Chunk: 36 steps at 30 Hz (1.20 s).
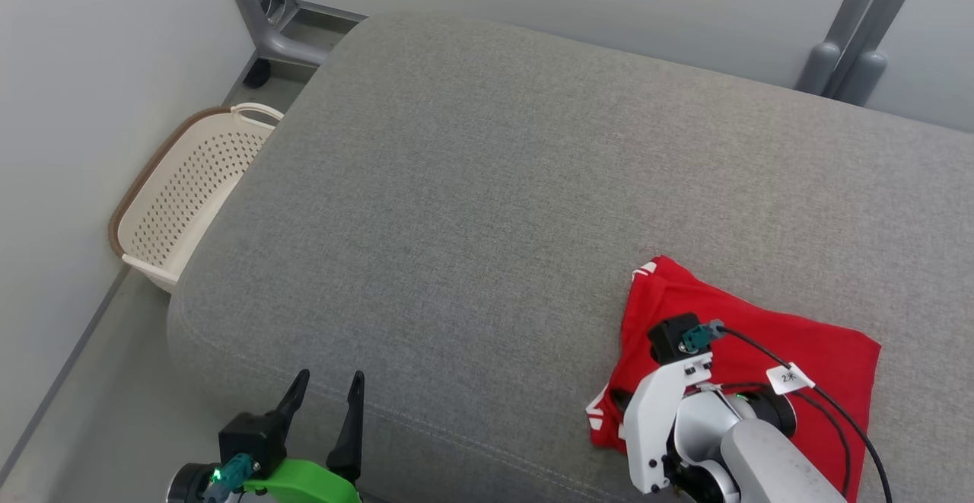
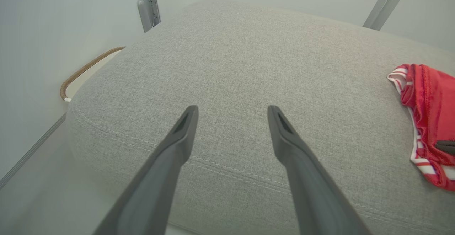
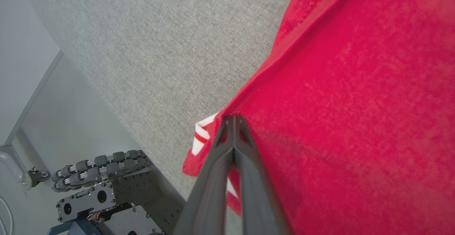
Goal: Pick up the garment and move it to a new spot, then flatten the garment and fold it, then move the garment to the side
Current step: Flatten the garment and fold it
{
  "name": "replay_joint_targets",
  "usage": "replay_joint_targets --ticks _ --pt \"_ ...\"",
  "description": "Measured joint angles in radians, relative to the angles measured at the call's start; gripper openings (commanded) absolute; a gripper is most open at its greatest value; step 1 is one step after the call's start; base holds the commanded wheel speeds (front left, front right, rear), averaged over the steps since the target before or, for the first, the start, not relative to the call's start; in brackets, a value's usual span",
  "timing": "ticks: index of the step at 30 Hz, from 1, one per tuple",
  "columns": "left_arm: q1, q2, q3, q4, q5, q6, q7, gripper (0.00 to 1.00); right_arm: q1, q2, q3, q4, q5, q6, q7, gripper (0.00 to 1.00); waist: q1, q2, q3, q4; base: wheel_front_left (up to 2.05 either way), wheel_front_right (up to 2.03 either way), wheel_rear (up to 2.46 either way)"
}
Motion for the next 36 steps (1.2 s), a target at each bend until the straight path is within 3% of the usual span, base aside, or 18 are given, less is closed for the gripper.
replay_joint_targets --ticks 14,29,36 --pt "0.000 -0.004 -0.009 0.008 -0.002 0.000 -0.001 1.00 -0.057 0.001 0.047 0.085 0.034 0.000 -0.037 0.00 0.0000 0.0000 0.010 0.039 0.00 0.00 0.00" --pt "-0.011 -0.012 -0.010 0.020 -0.002 -0.001 -0.002 1.00 -0.302 0.001 0.177 0.125 0.171 0.000 -0.124 0.00 0.0000 0.0000 0.002 0.036 0.00 0.00 0.00" --pt "0.002 0.002 0.002 0.013 -0.007 0.006 -0.004 1.00 -0.357 0.002 0.127 0.163 0.161 0.000 -0.173 0.00 0.0000 0.0000 -0.028 0.013 0.00 0.00 0.00"
